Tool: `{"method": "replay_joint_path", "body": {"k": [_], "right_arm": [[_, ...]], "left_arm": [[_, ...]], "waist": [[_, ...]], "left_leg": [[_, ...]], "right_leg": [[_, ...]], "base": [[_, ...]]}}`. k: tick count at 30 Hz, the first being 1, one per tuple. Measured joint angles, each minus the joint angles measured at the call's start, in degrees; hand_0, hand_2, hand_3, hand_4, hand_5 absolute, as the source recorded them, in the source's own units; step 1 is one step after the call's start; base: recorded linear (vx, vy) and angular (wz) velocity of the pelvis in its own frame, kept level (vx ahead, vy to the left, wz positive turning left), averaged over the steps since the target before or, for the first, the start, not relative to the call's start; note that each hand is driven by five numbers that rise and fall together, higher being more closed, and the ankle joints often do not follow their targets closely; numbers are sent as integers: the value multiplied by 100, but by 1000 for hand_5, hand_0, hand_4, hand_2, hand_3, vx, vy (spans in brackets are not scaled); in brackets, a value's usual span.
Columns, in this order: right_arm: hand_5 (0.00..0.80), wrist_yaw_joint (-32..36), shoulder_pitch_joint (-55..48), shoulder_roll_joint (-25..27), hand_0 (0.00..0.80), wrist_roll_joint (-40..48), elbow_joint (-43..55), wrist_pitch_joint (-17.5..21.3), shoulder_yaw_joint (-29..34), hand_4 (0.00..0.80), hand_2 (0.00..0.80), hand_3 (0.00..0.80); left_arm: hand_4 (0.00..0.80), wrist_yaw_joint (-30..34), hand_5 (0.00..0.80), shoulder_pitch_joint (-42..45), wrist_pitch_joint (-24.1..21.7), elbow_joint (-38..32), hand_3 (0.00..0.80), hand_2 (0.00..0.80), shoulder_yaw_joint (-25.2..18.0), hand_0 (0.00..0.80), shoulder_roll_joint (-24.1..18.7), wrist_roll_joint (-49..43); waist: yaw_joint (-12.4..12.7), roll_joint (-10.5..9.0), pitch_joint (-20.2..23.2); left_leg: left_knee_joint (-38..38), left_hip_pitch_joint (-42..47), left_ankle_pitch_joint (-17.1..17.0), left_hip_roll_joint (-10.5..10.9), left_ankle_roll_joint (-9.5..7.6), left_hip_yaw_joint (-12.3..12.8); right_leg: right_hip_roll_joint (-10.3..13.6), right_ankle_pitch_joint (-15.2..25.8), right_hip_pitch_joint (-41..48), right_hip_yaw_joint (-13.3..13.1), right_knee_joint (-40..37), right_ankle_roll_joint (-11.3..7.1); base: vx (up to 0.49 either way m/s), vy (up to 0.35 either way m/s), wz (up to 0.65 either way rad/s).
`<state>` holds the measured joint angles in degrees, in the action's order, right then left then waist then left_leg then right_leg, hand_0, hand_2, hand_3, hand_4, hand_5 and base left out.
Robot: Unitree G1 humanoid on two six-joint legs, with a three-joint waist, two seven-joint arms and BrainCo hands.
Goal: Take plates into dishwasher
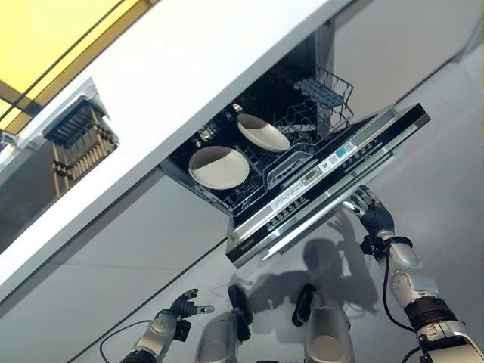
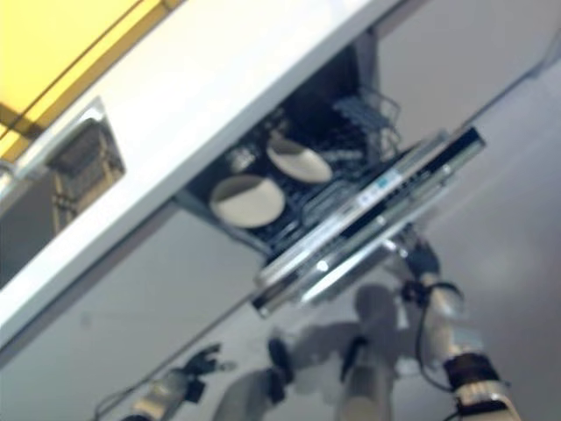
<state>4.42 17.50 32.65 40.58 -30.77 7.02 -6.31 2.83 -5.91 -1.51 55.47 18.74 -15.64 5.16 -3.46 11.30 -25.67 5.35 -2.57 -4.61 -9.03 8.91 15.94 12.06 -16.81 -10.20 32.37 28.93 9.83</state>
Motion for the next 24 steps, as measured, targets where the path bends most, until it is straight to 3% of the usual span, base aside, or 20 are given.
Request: {"method": "replay_joint_path", "body": {"k": [8, 11, 13, 14, 15, 16, 18, 19, 24], "right_arm": [[0, 292, 642, -24, 0, -20, 217, 60, -140, 0, 0, 0], [0, 417, 819, -93, 0, -60, 331, 130, -195, 0, 0, 0], [0, 451, 865, -132, 0, -62, 330, 138, -246, 0, 0, 0], [0, 458, 874, -131, 0, -66, 330, 139, -277, 0, 0, 0], [0, 457, 840, -145, 0, -67, 322, 154, -262, 0, 0, 0], [0, 454, 766, -153, 0, -66, 307, 147, -275, 0, 0, 0], [0, 477, 775, -219, 0, -114, 227, 148, -270, 0, 0, 0], [0, 505, 788, -258, 0, -119, 228, 152, -273, 0, 0, 0], [0, 496, 793, -245, 0, -230, 227, 160, -285, 0, 0, 0]], "left_arm": [[0, 66, 0, 158, 6, 95, 0, 0, 0, 0, -33, -218], [0, 91, 0, 179, 7, 144, 0, 0, 0, 0, -69, -219], [0, 92, 0, 184, 4, 201, 0, 0, 0, 0, -104, -220], [0, 99, 0, 274, 7, 233, 0, 0, 1, 0, -91, -221], [0, 102, 0, 274, 4, 229, 0, 0, -46, 0, -144, -229], [0, 106, 0, 315, -5, 188, 0, 0, -36, 0, -246, -251], [0, 91, 0, 418, -9, 252, 0, 0, -21, 0, -214, -368], [0, 89, 0, 487, -4, 308, 0, 0, -23, 0, -232, -431], [0, 87, 0, 651, -3, 453, 0, 0, -36, 0, -232, -445]], "waist": [[190, -77, 231], [398, -168, 440], [458, -262, 515], [452, -177, 568], [427, -299, 584], [388, -541, 712], [565, -414, 810], [627, -385, 827], [646, -336, 883]], "left_leg": [[-139, 233, 7, 99, -6, -43], [-172, 303, 17, 201, -28, -38], [-172, 300, 3, 340, -55, -30], [-199, 267, 52, 296, -176, -74], [-57, 142, 50, 343, -317, -59], [-1, 78, 40, 530, -328, -34], [-184, 130, 34, 385, -314, -44], [-329, 273, 31, 333, -319, -51], [-477, 508, -62, 291, -320, -68]], "right_leg": [[4, 83, 123, 455, -128, -32], [8, 131, 118, 581, -149, -116], [-13, 232, 108, 608, -275, -297], [-95, 206, 56, 540, -108, -527], [81, -83, -167, -231, 844, -196], [270, -433, -51, -791, 795, -479], [86, -173, 67, -711, 381, -596], [6, -41, 139, -698, 224, -509], [-73, 110, 250, -575, 20, -600]], "base": [[51, 86, 29], [37, 86, 21], [54, 105, 22], [48, 75, 42], [64, 79, 80], [72, 81, 75], [78, 85, 25], [54, 61, -1], [78, 76, 8]]}}
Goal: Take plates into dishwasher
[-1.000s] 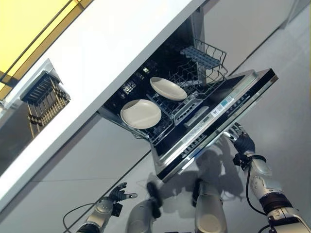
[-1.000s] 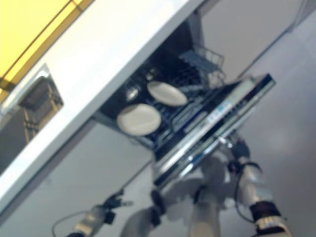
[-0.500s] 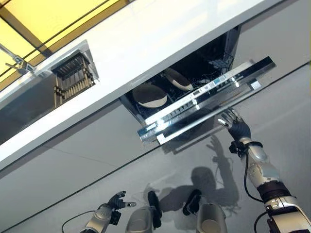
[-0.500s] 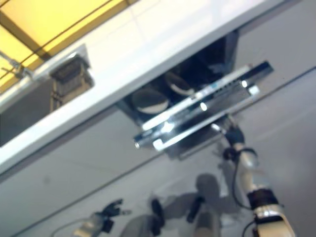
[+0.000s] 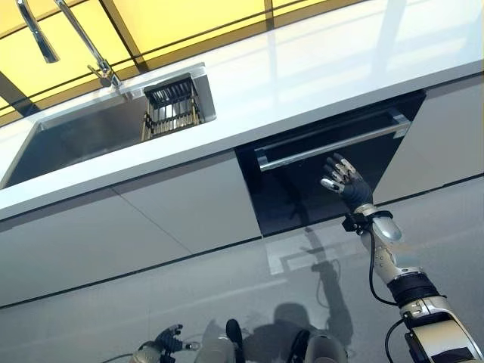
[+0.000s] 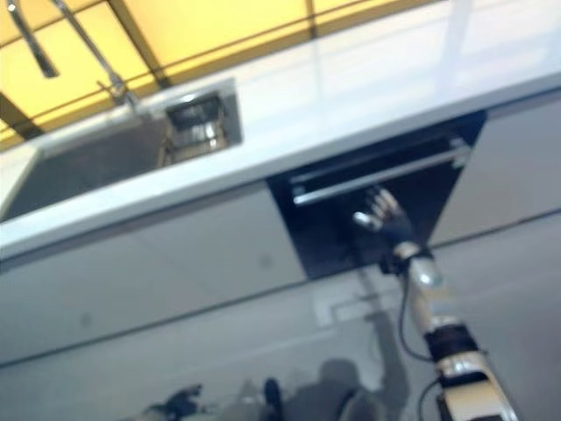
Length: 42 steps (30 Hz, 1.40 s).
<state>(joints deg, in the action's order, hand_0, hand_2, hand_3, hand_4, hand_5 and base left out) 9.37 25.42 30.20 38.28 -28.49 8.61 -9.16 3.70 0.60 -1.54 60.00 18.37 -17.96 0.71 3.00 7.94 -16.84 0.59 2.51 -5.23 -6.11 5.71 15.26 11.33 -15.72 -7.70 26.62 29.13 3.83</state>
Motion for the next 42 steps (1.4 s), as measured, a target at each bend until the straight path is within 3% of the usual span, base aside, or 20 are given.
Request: {"method": "replay_joint_path", "body": {"k": [4, 10, 15, 26, 32, 34, 36, 39, 42], "right_arm": [[0, -129, -20, 2, 0, -280, -51, 0, 1, 0, 0, 0], [0, -355, -188, 12, 0, -690, -78, -3, 0, 0, 0, 0], [0, -371, -347, 62, 0, -1117, -103, -28, -2, 0, 0, 0], [0, -491, -443, 476, 0, -2233, -465, -323, -92, 0, 0, 0], [0, -506, -765, 656, 0, -2696, -1064, -923, -78, 0, 0, 0], [0, -461, -1035, 658, 0, -2691, -1214, -959, -62, 0, 0, 0], [0, -378, -1146, 646, 0, -2698, -1508, -987, -34, 0, 0, 0], [0, -235, -1429, 612, 0, -2944, -2169, -956, 137, 0, 0, 0], [0, -172, -1730, 564, 0, -3454, -2671, -926, 177, 0, 0, 0]], "left_arm": [[0, -23, 0, 4, -2, -5, 0, 0, -185, 0, -15, -2], [0, -70, 0, 65, 5, -1, 0, 0, -383, 0, -86, -1], [0, -155, 0, 108, 28, 37, 0, 0, -385, 0, -85, 2], [0, -213, 0, 187, -67, 208, 0, 0, -457, 0, -66, 79], [0, -191, 0, 249, -219, 212, 0, 0, -523, 0, -57, 128], [0, -191, 0, 276, -224, 207, 0, 0, -632, 0, -63, 130], [0, -189, 0, 265, -226, 205, 0, 0, -665, 0, -77, 131], [0, -144, 0, 274, -228, 198, 0, 0, -783, 0, -44, 131], [0, -134, 0, 259, -244, 198, 0, 0, -1007, 0, 0, 132]], "waist": [[55, -85, 83], [113, -421, 488], [108, -504, 759], [136, -591, 988], [215, -691, 928], [279, -808, 882], [275, -928, 821], [266, -1004, 805], [228, -945, 842]], "left_leg": [[-11, 105, 5, 16, -5, -29], [-81, 111, 57, 60, -58, -142], [-131, 96, 56, 22, -61, -269], [25, 63, -11, -157, -75, -461], [36, -37, -513, -132, 76, -378], [347, -68, -399, -62, 190, -209], [685, -139, -280, 3, 138, -93], [1232, -115, 51, 2, 157, -21], [1675, -95, 364, -70, 210, -29]], "right_leg": [[-9, 123, 231, 66, -249, -117], [-52, 199, 373, 153, -456, -173], [-212, 261, 513, 140, -694, -194], [-510, 219, 569, 18, -823, -17], [-515, 243, 593, 84, -965, 208], [-481, 379, 647, 84, -1217, 263], [-467, 595, 685, 73, -1492, 264], [-499, 834, 791, 91, -1885, 256], [-561, 1114, 813, 109, -2241, 237]], "base": [[55, 70, 8], [7, 57, 12], [-81, -12, 11], [-155, -110, 4], [-168, 27, 14], [-151, 163, 0], [-150, 225, -1], [-208, 343, 0], [-295, 442, -1]]}}
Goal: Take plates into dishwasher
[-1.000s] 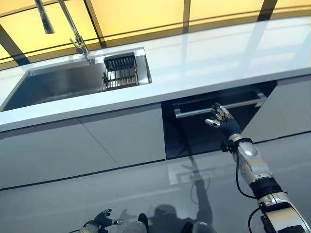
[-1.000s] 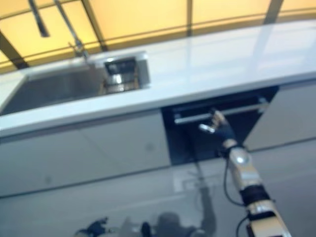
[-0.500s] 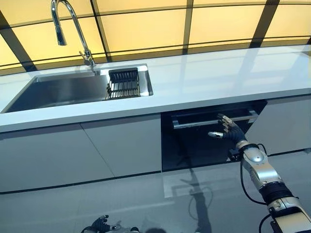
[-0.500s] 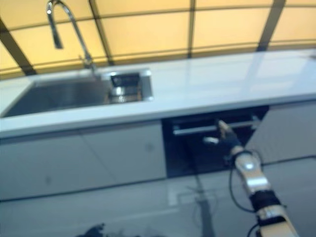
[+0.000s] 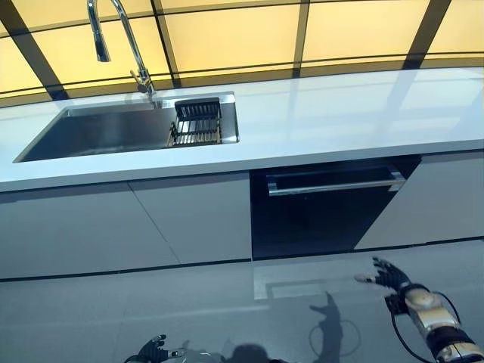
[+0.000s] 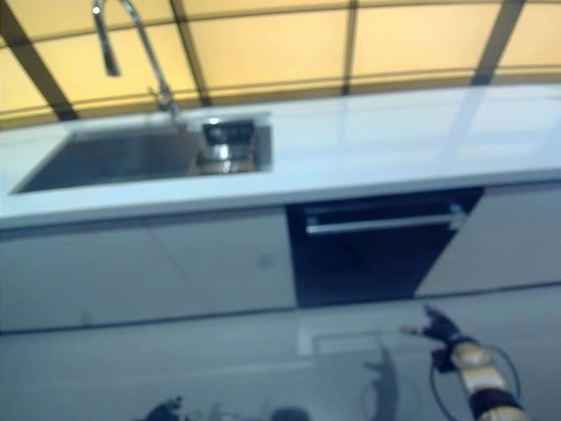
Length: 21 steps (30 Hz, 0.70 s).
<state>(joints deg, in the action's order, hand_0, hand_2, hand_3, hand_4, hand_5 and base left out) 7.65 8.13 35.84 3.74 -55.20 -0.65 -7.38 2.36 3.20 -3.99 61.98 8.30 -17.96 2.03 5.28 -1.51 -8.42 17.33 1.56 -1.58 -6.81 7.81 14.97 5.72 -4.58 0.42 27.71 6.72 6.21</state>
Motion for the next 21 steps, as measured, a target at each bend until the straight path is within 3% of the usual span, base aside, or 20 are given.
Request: {"method": "replay_joint_path", "body": {"k": [4, 5, 9, 10, 11, 13, 14, 15, 16, 19, 21], "right_arm": [[0, 123, -346, -370, 0, -164, -556, 30, 7, 0, 0, 0], [0, 123, -403, -475, 0, -181, -687, 31, 15, 0, 0, 0], [0, 94, -618, -758, 0, -128, -739, -21, 126, 0, 0, 0], [0, 34, -659, -889, 0, -107, -733, -23, 119, 0, 0, 0], [0, -12, -754, -1030, 0, -34, -688, -17, 119, 0, 0, 0], [0, -90, -881, -1274, 0, 53, -691, -26, 119, 0, 0, 0], [0, -104, -880, -1374, 0, 50, -691, -72, 107, 0, 0, 0], [0, -107, -886, -1444, 0, 41, -695, -107, 96, 0, 0, 0], [0, -107, -883, -1468, 0, 40, -690, -112, 94, 0, 0, 0], [0, -158, -891, -1460, 0, 55, -766, -110, 96, 0, 0, 0], [0, -217, -867, -1469, 0, 96, -827, -76, 66, 0, 0, 0]], "left_arm": [[0, -26, 0, -10, -98, 93, 0, 0, -124, 0, 120, 155], [0, -27, 0, -24, -143, 188, 0, 0, -121, 0, 201, 178], [0, -25, 0, -431, -169, 234, 0, 0, -104, 0, 344, 225], [0, -24, 0, -582, -153, 224, 0, 0, -92, 0, 298, 227], [0, -26, 0, -747, -119, 160, 0, 0, 31, 0, 212, 249], [0, -35, 0, -905, -25, 83, 0, 0, 182, 0, 86, 329], [0, -53, 0, -884, 62, 103, 0, 0, 176, 0, 41, 339], [0, -98, 0, -814, 137, 142, 0, 0, 169, 0, 17, 383], [0, -129, 0, -776, 182, 177, 0, 0, 171, 0, 4, 392], [0, -131, 0, -694, 264, 266, 0, 0, 170, 0, -67, 390], [0, -137, 0, -649, 330, 269, 0, 0, 165, 0, -184, 389]], "waist": [[-141, 163, 91], [-170, 240, 138], [-283, 490, 109], [-287, 399, 51], [-294, 217, -57], [-284, 25, -136], [-294, 17, -194], [-304, 77, -192], [-308, 149, -209], [-493, 400, -258], [-543, 449, -237]], "left_leg": [[548, 170, 512, -105, 158, -230], [488, 239, 685, -81, 125, -285], [-698, 575, 1305, 155, -557, -235], [-877, 642, 1237, 287, -557, -167], [-862, 639, 1138, 515, -685, -222], [-746, 465, 1148, 774, -1001, -306], [-716, 435, 1134, 818, -1116, -314], [-766, 399, 1064, 799, -1241, -321], [-826, 356, 977, 777, -1358, -322], [-1241, 309, 563, 795, -1576, -713], [-1573, 330, 302, 862, -1642, -826]], "right_leg": [[-73, 326, -7, -2, -300, -86], [-84, 421, -22, -22, -284, -133], [75, 670, -359, -12, 76, -338], [254, 740, -393, -49, 187, -447], [474, 893, -372, -203, 195, -585], [712, 1283, -370, -572, 37, -1076], [728, 1571, -376, -697, -98, -1432], [678, 1591, -350, -727, -221, -1646], [616, 1522, -382, -748, -199, -1720], [457, 1262, -472, -1178, 845, -1538], [405, 918, -507, -1341, 1498, -1414]], "base": [[-509, 665, -5], [-692, 803, -4], [-824, 892, 13], [-769, 681, 47], [-703, 617, 47], [-462, 479, 32], [-385, 436, 12], [-391, 418, 5], [-330, 343, 7], [-214, 211, 62], [-130, 82, 53]]}}
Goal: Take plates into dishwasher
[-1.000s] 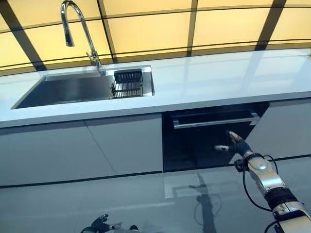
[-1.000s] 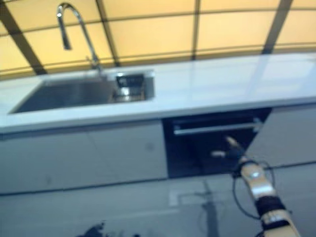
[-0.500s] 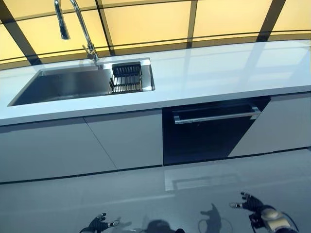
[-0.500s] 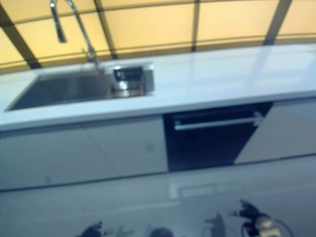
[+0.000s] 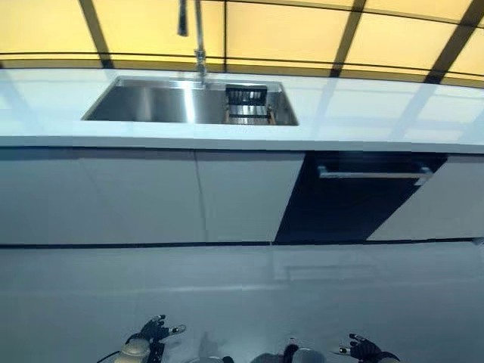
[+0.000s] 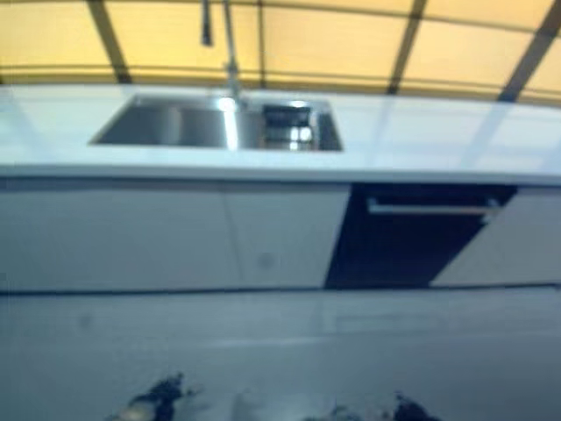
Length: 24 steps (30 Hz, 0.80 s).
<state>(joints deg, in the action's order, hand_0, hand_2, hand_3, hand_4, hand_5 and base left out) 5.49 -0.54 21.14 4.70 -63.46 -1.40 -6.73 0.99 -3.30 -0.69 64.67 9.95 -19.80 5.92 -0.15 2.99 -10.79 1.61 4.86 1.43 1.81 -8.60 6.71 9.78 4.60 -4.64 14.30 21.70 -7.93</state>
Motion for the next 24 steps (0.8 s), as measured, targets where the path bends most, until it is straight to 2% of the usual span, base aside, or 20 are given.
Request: {"method": "replay_joint_path", "body": {"k": [2, 4, 6, 8, 9, 11, 13, 14, 15, 16, 17, 18, 19, 20, 21, 22, 23, 24], "right_arm": [[0, -16, 78, -44, 0, 6, -9, 38, -50, 0, 0, 0], [0, -48, 137, -122, 0, 51, -9, 103, -93, 0, 0, 0], [0, -60, 151, -275, 0, 51, -21, 124, -110, 0, 0, 0], [0, -44, 161, -407, 0, 50, -51, 146, -252, 0, 0, 0], [0, -26, 170, -480, 0, 49, -77, 167, -302, 0, 0, 0], [0, 1, 260, -607, 0, 48, -158, 247, -349, 0, 0, 0], [0, 5, 271, -683, 0, 48, -200, 298, -442, 0, 0, 0], [0, 6, 265, -692, 0, 47, -220, 307, -493, 0, 0, 0], [0, 15, 258, -700, 0, 46, -222, 319, -525, 0, 0, 0], [0, 15, 286, -685, 0, 46, -226, 334, -531, 0, 0, 0], [0, 18, 310, -669, 0, 46, -238, 330, -531, 0, 0, 0], [0, 22, 309, -658, 0, 42, -248, 317, -533, 0, 0, 0], [0, 39, 258, -635, 0, 23, -240, 279, -578, 0, 0, 0], [0, 49, 285, -627, 0, 8, -252, 263, -621, 0, 0, 0], [0, 71, 404, -671, 0, -13, -298, 230, -647, 0, 0, 0], [0, 66, 416, -645, 0, -6, -294, 222, -641, 0, 0, 0], [0, 59, 353, -548, 0, 7, -298, 162, -646, 0, 0, 0], [0, 61, 221, -405, 0, 17, -298, 89, -648, 0, 0, 0]], "left_arm": [[0, -17, 0, 106, 82, 20, 0, 0, -21, 0, -167, -2], [0, -35, 0, 192, 158, 135, 0, 0, -53, 0, -305, -12], [0, -79, 0, 237, 148, 309, 0, 0, -56, 0, -389, -12], [0, -99, 0, 306, 140, 409, 0, 0, -60, 0, -401, -12], [0, -97, 0, 344, 124, 408, 0, 0, -53, 0, -399, -12], [0, -78, 0, 435, 45, 397, 0, 0, -44, 0, -372, -11], [0, -48, 0, 468, -45, 351, 0, 0, -16, 0, -368, -13], [0, -42, 0, 458, -94, 306, 0, 0, 10, 0, -370, -13], [0, -18, 0, 466, -157, 168, 0, 0, 18, 0, -356, -13], [0, 8, 0, 468, -205, 44, 0, 0, 33, 0, -321, -13], [0, 42, 0, 443, -239, -24, 0, 0, 122, 0, -287, -13], [0, 65, 0, 363, -272, -75, 0, 0, 197, 0, -242, -12], [0, 79, 0, 273, -300, -125, 0, 0, 257, 0, -208, -12], [0, 73, 0, 262, -309, -119, 0, 0, 255, 0, -188, -8], [0, 80, 0, 174, -267, 2, 0, 0, 236, 0, -187, -12], [0, 70, 0, 90, -251, 48, 0, 0, 231, 0, -152, -12], [0, 70, 0, -22, -251, 136, 0, 0, 232, 0, -61, -11], [0, 68, 0, -64, -248, 203, 0, 0, 229, 0, 61, -11]], "waist": [[9, -23, 73], [68, -126, 206], [94, -335, 350], [97, -538, 491], [106, -633, 575], [116, -707, 646], [109, -703, 720], [109, -706, 733], [131, -683, 744], [144, -624, 752], [172, -556, 709], [273, -476, 653], [262, -658, 611], [280, -714, 584], [198, -866, 477], [82, -935, 388], [-98, -854, 251], [-269, -650, 196]], "left_leg": [[-220, -21, -162, 112, 29, -60], [-314, -51, -231, 253, 53, -48], [-321, -81, -261, 433, 16, -40], [-305, -135, -277, 619, -9, -32], [-294, -203, -305, 693, -65, -12], [-282, -296, -347, 722, -121, 107], [-191, -500, -404, 719, -155, 144], [-172, -573, -431, 719, -161, 191], [-121, -752, -514, 727, -174, 251], [-107, -938, -587, 719, -109, 283], [-139, -1035, -675, 700, 130, 286], [-157, -1100, -716, 655, 681, 333], [212, -1400, -407, 698, 1340, 539], [611, -1619, -225, 660, 1151, 598], [1179, -1888, -20, 304, 939, 558], [1186, -1834, 23, 116, 1030, 506], [1111, -1612, 73, -125, 1111, 392], [908, -1329, 131, -340, 1201, 294]], "right_leg": [[6, -268, 58, -30, 377, 30], [4, -609, 55, -142, 908, -23], [-22, -843, 48, -352, 1739, -73], [-92, -886, 39, -552, 2450, -83], [-168, -972, 53, -610, 2558, -81], [-378, -1223, 251, -610, 2220, -32], [-649, -1697, 496, -561, 1367, 192], [-704, -1805, 564, -561, 1139, 323], [-846, -1990, 580, -550, 763, 621], [-1038, -2176, 538, -552, 444, 910], [-1305, -2283, 565, -543, 63, 1169], [-1626, -2309, 587, -516, -359, 1400], [-1319, -1894, 782, -388, -961, 2083], [-1078, -1603, 819, -287, -1179, 1190], [-793, -1295, 769, -112, -1494, 1140], [-666, -1121, 846, -73, -1713, 1112], [-681, -1059, 1008, -58, -1876, 1004], [-829, -1058, 1070, -166, -1838, 984]], "base": [[-152, 15, 23], [-226, -15, 0], [-272, -50, 7], [-322, -125, 7], [-351, -178, -3], [-438, -248, -20], [-467, -286, -14], [-585, -298, -20], [-665, -311, -19], [-667, -290, -15], [-550, -227, -9], [-558, -201, -19], [-414, -126, -28], [-448, -112, -56], [-366, -73, -46], [-395, -46, -7], [-302, 9, 56], [-269, 36, 90]]}}
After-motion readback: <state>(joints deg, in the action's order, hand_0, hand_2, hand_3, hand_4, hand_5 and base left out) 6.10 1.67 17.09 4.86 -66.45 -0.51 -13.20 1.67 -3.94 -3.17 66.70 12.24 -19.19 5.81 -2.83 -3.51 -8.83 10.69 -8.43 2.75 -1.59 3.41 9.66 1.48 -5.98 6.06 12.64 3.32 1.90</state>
